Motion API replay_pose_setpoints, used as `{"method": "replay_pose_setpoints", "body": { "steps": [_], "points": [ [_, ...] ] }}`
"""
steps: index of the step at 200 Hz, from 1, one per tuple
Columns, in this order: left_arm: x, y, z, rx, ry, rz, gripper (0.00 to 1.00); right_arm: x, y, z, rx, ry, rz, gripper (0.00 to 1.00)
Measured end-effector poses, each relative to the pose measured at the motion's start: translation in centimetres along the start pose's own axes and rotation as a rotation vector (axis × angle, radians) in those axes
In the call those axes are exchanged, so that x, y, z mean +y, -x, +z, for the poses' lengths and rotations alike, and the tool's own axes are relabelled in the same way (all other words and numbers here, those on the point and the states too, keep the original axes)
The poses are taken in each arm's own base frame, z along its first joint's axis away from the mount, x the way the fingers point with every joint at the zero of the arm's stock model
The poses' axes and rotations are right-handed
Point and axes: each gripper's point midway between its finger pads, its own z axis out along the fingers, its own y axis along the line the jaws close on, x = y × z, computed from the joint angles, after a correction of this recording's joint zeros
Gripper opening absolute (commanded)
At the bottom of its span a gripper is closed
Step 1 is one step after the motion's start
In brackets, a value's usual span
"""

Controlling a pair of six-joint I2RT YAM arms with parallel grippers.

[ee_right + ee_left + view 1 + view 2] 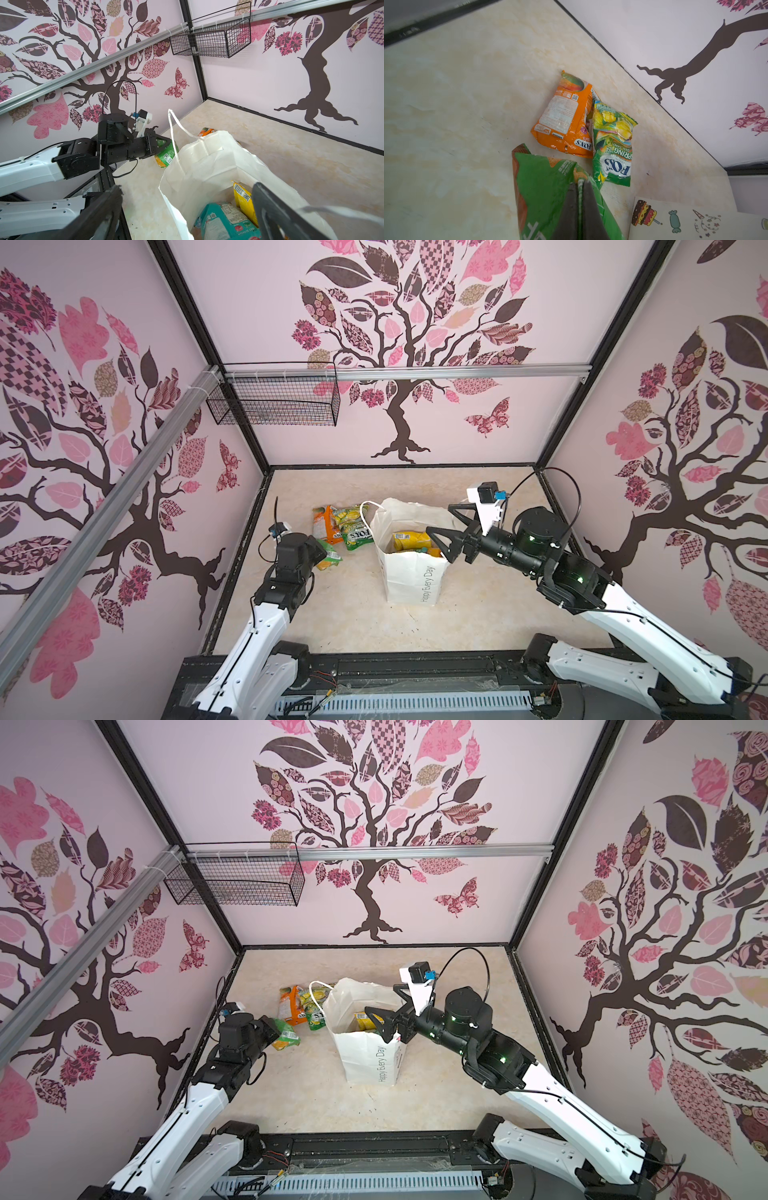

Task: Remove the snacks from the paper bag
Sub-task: 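Release the green chip bag on the table near the robot with the left gripper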

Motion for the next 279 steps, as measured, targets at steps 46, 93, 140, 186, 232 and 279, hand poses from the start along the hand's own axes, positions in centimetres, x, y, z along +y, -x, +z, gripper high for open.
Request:
{"method": "replay_pose_setpoints", "body": {
  "steps": [46, 93, 140, 186, 232, 279],
  "points": [
    [1.0, -2.3, 2.7, 0.044, -0.079, -0.126, 0.00, 0.0, -0.3, 0.1, 0.006, 0.002, 0.003, 1.00],
    [2.7, -3.4, 3.7, 0.019, -0.071, -0.206, 0.03, 0.1, -0.5, 0.2, 0.014, 0.013, 0.005, 1.00],
    [3.7, -3.3, 3.7, -0.012, -0.039, -0.248, 0.28, 0.1, -0.6, 0.2, 0.015, 0.013, 0.006, 1.00],
    [4.7, -4.3, 3.4, 0.021, 0.005, -0.259, 0.60, 0.2, -0.6, 0.2, 0.017, 0.016, 0.013, 1.00],
    [5.7, -5.0, 2.2, 0.042, 0.057, -0.292, 0.83, 0.2, -0.7, 0.2, 0.022, 0.018, 0.026, 1.00],
    [7.9, -5.2, 0.4, 0.052, 0.203, -0.348, 0.84, 0.3, -0.9, 0.4, 0.033, 0.027, 0.037, 1.00]
  ]
}}
